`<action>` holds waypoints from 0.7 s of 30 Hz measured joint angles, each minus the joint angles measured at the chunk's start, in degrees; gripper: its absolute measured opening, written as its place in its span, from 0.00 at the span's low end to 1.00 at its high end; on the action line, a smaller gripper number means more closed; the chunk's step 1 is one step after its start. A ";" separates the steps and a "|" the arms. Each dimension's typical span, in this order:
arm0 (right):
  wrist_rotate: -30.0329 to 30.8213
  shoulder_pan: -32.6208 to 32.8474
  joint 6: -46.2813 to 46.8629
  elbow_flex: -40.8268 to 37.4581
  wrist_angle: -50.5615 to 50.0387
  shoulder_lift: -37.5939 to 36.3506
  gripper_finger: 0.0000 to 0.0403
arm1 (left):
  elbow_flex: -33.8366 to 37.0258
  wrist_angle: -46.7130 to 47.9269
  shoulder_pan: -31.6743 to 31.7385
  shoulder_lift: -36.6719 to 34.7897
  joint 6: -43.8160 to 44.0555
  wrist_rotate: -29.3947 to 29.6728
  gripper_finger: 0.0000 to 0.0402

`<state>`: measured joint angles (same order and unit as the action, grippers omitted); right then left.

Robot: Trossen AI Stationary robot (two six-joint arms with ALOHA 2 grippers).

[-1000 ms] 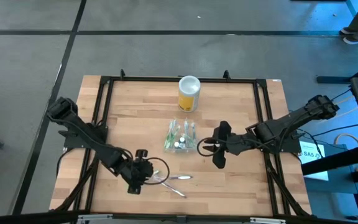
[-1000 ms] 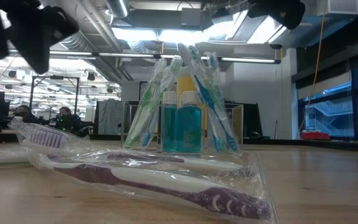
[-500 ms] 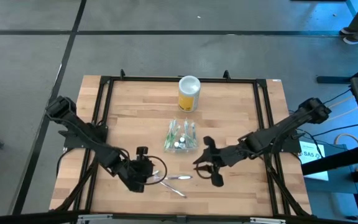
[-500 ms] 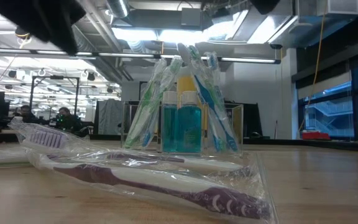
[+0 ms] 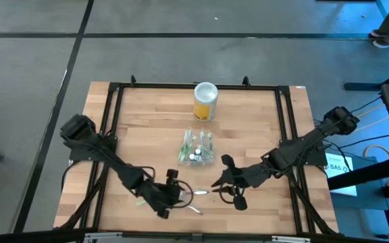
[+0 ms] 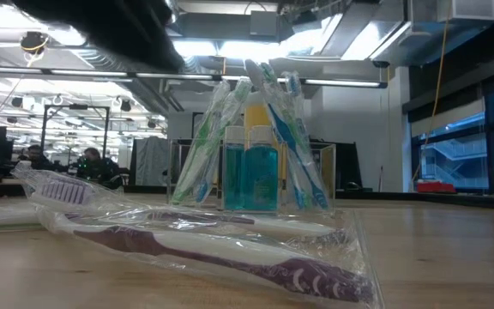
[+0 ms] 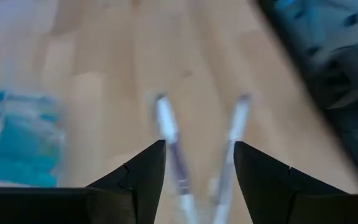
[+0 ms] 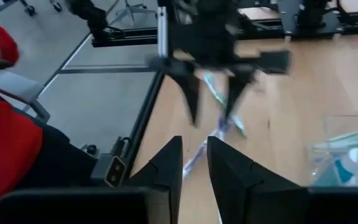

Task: Pick & Place toothbrushing station
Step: Put the purple toothbrush into the transparent organizer

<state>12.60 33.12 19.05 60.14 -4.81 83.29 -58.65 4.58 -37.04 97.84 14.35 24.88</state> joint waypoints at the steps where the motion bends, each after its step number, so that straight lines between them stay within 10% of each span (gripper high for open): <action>1: 0.00 0.44 0.00 0.00 0.26 0.00 0.19 | 0.00 -0.05 0.48 1.06 -0.02 1.01 0.46; 21: -0.02 3.74 -0.26 0.00 2.03 0.00 0.10 | 0.00 1.63 6.43 8.62 6.51 -9.67 0.47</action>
<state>12.58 36.86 18.79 60.14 -2.78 83.29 -58.65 6.21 -30.61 106.45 20.86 15.21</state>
